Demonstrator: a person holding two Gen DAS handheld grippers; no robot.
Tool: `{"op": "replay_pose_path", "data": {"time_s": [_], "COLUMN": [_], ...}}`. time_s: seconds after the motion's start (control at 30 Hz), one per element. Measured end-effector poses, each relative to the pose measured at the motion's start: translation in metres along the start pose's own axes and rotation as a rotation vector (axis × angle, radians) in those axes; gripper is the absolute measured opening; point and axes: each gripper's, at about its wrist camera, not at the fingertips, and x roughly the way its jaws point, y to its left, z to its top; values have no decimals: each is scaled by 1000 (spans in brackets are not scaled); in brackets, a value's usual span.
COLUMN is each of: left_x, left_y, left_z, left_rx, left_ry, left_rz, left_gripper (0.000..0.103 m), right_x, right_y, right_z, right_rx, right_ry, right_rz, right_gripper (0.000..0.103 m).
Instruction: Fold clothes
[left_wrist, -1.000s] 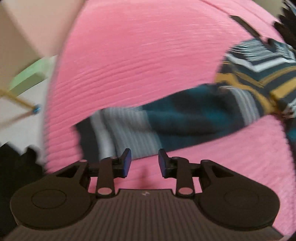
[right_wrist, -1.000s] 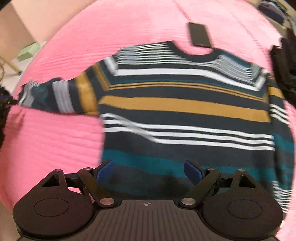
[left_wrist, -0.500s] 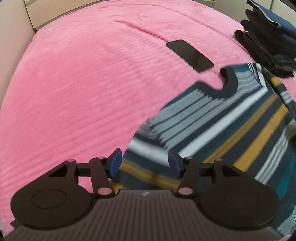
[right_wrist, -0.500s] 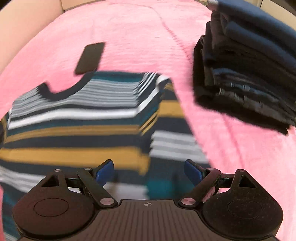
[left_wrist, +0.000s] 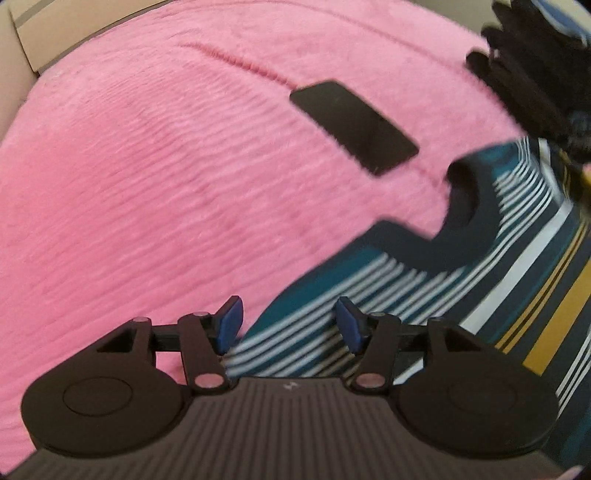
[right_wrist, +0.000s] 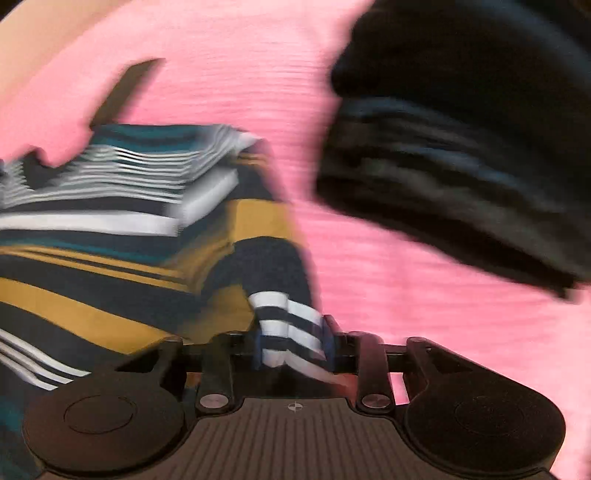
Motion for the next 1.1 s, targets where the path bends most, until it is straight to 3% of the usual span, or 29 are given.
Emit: {"op": "replay_pose_path", "data": {"time_s": [0.1, 0.17, 0.27, 0.4, 0.43, 0.47, 0.5, 0.63, 0.73, 0.8, 0.87, 0.9, 0.93, 0.97, 1.03, 1.1], "left_x": [9, 17, 39, 56, 53, 49, 44, 22, 27, 40, 48, 45, 37, 26, -5, -31], "left_y": [3, 3, 10, 13, 13, 13, 14, 25, 43, 40, 28, 19, 10, 2, -2, 0], "left_z": [13, 19, 21, 13, 11, 9, 7, 4, 6, 5, 2, 0, -2, -4, -5, 0], "left_rx": [-18, 6, -22, -34, -32, -33, -34, -46, -118, -98, -39, 13, 65, 109, 134, 113], "left_ry": [4, 15, 79, 148, 146, 152, 150, 86, 48, 98, 149, 150, 137, 111, -4, -118], "left_rz": [-66, -64, -91, -125, -142, -176, -210, -280, -226, -235, -270, -271, -258, -236, -171, -105], "left_gripper": [51, 51, 51, 49, 42, 28, 24, 23, 35, 35, 27, 19, 8, 6, 5, 4], "right_x": [-4, -15, -21, -16, -8, 0, 9, 52, 78, 83, 82, 77, 68, 57, 25, -6], "right_y": [-32, -18, 21, 74, 86, 98, 108, 130, 142, 147, 152, 151, 149, 148, 142, 131], "right_z": [-3, 4, 32, 76, 90, 103, 117, 166, 186, 182, 171, 167, 162, 156, 146, 146], "right_rx": [97, 26, -71, -201, -231, -260, -286, -283, -343, -417, -484, -494, -497, -508, -510, -467], "right_ry": [41, -5, -98, -187, -192, -198, -204, -198, -146, -90, -48, -41, -40, -58, -142, -279], "right_rz": [-22, -32, 67, 213, 239, 265, 289, 352, 362, 371, 379, 382, 380, 373, 347, 310], "right_gripper": [17, 51, 75, 75, 75, 75, 75, 75, 74, 71, 24, 12, 7, 7, 6, 6]}}
